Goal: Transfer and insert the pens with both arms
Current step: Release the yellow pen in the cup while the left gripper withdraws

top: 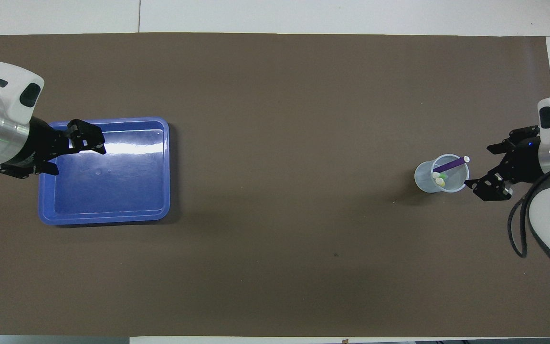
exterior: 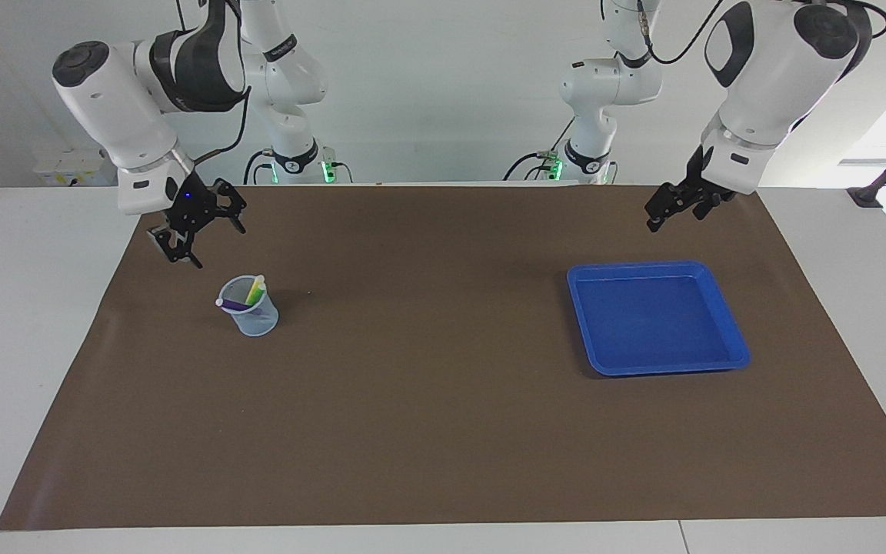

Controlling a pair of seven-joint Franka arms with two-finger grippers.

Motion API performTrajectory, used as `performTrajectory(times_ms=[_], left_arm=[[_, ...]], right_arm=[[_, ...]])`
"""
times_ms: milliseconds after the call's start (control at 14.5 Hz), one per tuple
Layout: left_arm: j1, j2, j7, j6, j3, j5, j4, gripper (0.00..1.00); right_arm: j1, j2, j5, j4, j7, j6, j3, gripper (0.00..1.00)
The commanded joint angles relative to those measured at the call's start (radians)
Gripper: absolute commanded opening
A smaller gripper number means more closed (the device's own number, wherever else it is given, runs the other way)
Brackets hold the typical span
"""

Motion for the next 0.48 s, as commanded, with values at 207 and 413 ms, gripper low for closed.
performTrajectory(times_ms=[207,413], left_arm=[[-0.048,-0.026,0.272,-0.138,0.053,0.012,0.036,1.0],[-0.054,-0.035,0.239,-0.056,0.054,0.003,0.019,1.0]], right_arm=[[-0.011,0.038,0.002,0.161,0.374,-0.18,0.009,1.0],[-0.011,0.021,-0.001,0.198,0.558,-0.266,0.008,1.0]])
